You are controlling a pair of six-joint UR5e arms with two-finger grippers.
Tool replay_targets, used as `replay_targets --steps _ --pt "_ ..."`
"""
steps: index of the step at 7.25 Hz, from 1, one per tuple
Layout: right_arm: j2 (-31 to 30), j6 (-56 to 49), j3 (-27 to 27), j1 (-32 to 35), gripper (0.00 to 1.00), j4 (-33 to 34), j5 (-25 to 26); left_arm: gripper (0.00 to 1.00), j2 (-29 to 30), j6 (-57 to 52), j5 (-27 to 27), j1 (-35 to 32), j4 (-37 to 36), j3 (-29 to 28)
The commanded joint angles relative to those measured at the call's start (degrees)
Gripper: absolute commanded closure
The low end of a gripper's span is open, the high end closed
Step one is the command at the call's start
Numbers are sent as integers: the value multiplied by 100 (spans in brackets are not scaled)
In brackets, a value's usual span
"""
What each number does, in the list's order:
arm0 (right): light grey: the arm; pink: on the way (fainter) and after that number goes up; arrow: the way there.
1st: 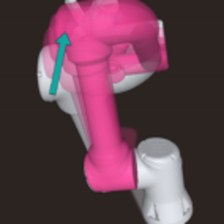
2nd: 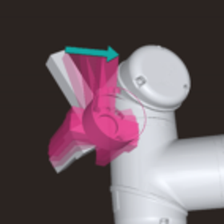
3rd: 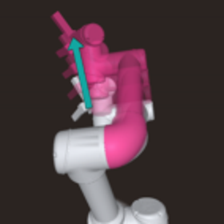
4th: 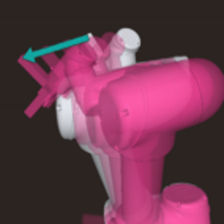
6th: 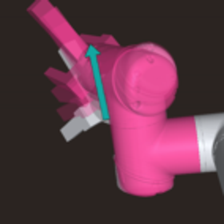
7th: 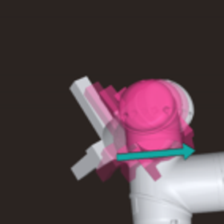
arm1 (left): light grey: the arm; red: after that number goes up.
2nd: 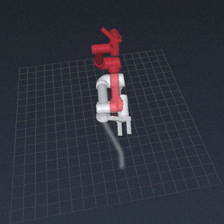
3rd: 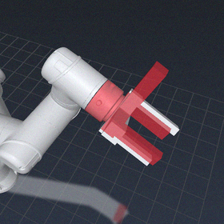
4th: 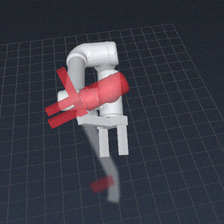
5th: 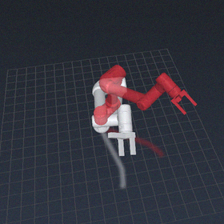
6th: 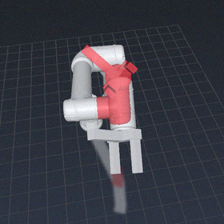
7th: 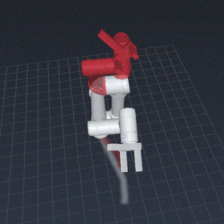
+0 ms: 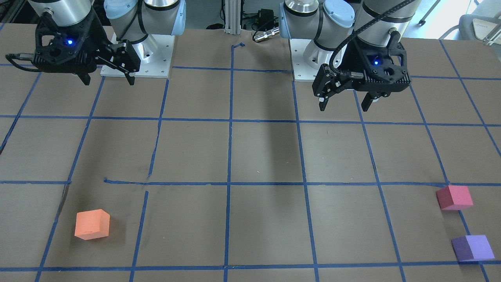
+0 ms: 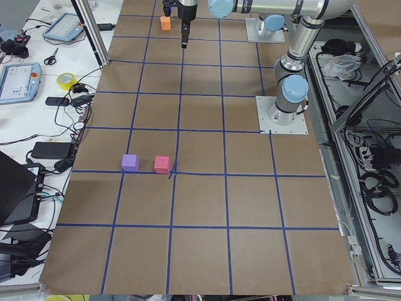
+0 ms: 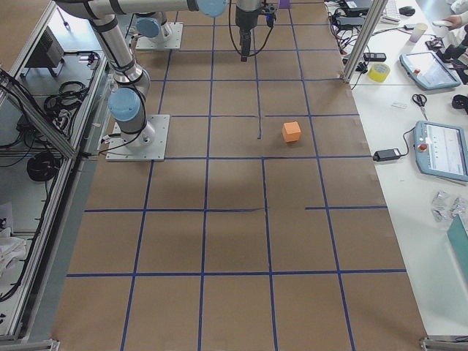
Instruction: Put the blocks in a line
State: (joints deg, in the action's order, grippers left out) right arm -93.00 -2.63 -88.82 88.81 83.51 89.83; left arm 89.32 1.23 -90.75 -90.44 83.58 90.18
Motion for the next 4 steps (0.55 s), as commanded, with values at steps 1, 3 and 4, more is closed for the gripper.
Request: replay_targets --steps 1,3,4 --pt "-25 0 -21 5 0 -1 -27 0 -11 0 -4 0 0 0" --pt "-16 0 -22 5 0 51 -45 0 -11 0 -4 0 0 0" --pt "-25 0 -22 5 0 52 -62 0 -11 0 -12 0 0 0"
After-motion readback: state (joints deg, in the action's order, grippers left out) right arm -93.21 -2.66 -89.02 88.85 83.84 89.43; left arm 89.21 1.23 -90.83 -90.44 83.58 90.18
